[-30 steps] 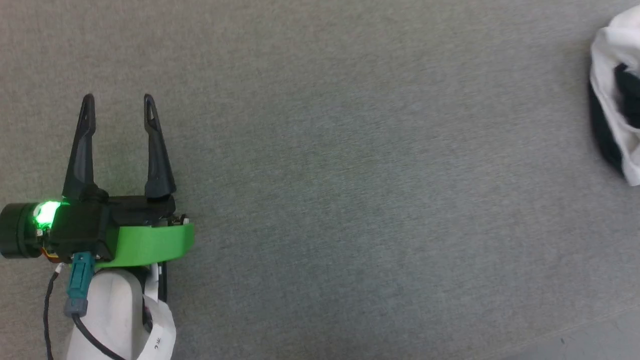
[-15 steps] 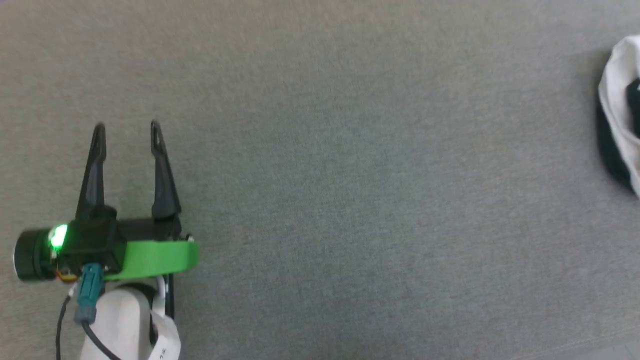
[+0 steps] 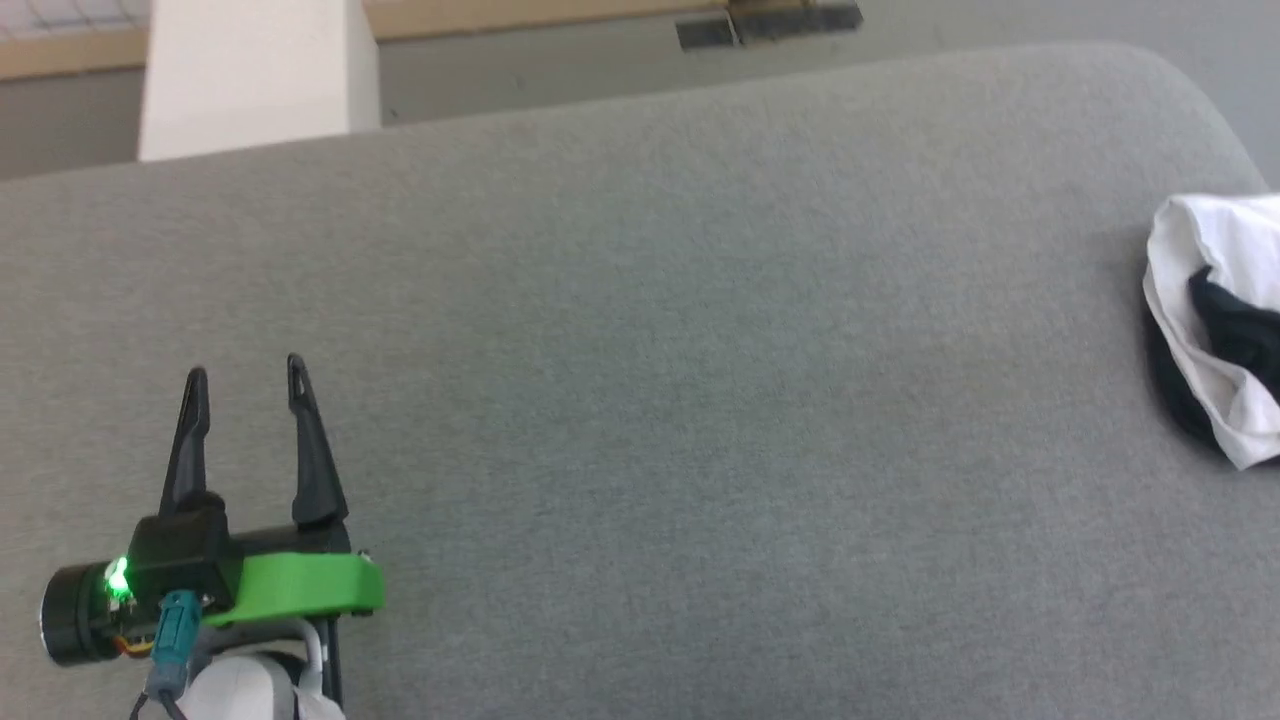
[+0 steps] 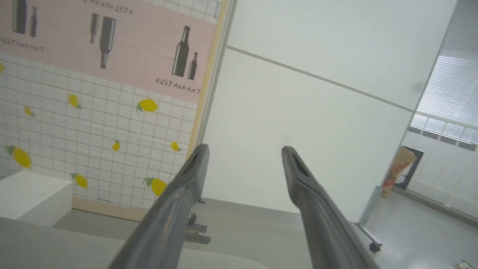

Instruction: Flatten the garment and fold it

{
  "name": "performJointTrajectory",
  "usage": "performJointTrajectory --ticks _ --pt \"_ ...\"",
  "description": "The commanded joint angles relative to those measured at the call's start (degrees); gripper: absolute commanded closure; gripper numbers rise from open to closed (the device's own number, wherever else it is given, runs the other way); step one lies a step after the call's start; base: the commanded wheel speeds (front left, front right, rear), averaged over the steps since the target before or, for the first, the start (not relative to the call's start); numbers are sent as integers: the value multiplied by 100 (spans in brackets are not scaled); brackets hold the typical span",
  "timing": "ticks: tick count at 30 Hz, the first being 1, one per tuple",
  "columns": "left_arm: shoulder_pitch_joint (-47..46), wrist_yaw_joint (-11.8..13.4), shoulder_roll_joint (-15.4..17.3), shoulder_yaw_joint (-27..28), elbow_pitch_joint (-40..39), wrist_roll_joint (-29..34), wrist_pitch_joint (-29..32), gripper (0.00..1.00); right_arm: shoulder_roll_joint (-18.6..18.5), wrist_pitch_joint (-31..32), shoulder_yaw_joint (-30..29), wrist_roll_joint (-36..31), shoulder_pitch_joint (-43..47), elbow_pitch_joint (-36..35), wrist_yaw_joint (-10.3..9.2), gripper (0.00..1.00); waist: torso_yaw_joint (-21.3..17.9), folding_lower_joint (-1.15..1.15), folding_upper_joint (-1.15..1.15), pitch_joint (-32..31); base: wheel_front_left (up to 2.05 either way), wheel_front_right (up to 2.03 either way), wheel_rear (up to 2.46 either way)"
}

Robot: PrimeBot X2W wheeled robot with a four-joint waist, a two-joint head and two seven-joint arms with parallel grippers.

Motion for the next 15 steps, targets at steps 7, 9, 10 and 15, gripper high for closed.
performJointTrajectory --ticks 7,9,10,15 --pt "222 -107 -68 111 160 -32 -21 0 942 -31 -11 328 1541 -1333 -11 0 470 1 0 -572 0 0 0" --pt "253 -139 -83 112 193 -11 -21 0 1157 -32 36 302 1981 -1503 -11 0 513 1 0 -651 0 0 0" --pt "273 -149 -90 109 206 0 -21 0 1261 -32 21 285 2160 -1580 -11 0 522 1 0 -674 0 0 0" --pt "366 -196 -134 13 319 58 -21 0 1657 -32 -78 276 3058 -1729 -11 0 585 1 0 -791 0 0 0"
